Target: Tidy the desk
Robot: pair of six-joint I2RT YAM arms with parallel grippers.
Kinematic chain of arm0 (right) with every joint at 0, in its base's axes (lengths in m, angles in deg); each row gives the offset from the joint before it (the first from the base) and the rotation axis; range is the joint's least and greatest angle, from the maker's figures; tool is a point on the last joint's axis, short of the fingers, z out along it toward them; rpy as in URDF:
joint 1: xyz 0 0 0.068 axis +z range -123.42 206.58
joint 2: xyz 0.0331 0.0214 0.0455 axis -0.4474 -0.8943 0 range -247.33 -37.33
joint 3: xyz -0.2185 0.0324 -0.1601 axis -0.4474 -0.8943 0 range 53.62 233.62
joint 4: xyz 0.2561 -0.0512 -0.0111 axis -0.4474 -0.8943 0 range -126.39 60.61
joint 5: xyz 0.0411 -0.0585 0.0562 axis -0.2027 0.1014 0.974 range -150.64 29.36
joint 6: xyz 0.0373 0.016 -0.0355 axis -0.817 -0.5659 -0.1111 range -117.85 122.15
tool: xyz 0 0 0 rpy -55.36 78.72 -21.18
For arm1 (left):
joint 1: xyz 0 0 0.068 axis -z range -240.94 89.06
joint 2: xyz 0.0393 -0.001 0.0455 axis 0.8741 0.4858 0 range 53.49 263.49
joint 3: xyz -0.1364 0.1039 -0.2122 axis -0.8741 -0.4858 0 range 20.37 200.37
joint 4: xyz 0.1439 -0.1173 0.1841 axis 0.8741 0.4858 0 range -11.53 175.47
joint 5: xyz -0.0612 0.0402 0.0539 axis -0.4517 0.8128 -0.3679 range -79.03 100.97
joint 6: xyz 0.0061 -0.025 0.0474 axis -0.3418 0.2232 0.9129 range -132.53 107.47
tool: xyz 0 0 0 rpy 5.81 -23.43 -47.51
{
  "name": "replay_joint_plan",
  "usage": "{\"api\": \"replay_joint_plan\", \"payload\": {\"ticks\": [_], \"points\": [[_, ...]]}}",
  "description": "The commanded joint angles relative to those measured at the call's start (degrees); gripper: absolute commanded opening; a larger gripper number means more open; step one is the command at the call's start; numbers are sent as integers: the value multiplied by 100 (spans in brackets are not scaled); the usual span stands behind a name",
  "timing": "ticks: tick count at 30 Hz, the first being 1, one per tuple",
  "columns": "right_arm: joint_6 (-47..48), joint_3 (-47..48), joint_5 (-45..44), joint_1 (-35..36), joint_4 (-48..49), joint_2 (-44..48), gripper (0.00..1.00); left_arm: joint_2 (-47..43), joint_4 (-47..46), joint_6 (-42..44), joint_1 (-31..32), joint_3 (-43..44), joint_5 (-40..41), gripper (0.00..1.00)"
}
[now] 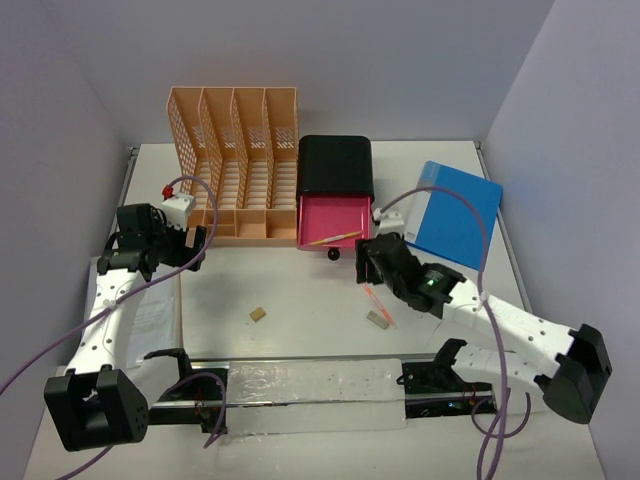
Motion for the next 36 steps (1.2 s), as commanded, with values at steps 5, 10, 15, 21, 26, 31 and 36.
{"api": "replay_joint_plan", "payload": {"ticks": [5, 10, 15, 21, 26, 31, 36], "points": [[-1728, -1138, 469, -15, -156, -55, 62, -137, -230, 8, -50, 37, -336, 99], [-1962, -1438, 408, -83, 207, -409, 61, -145, -210, 14, -47, 51, -395, 99], [-1975, -1366, 555, -199, 359, -1126, 57, -173, -190, 22, -49, 72, -390, 99], [-2019, -1325, 493, -273, 317, -1655, 40, -181, -179, 64, -99, 54, -357, 98], [-1989, -1356, 572, -313, 275, -1669, 24, -132, -189, 95, -139, 122, -357, 98], [-2008, -1383, 523, -372, 229, -1571, 10, -89, -199, 73, -168, 205, -435, 98], [-2109, -1325, 347, -415, -68, -1440, 0, -84, -180, 82, -197, 216, -457, 98]]}}
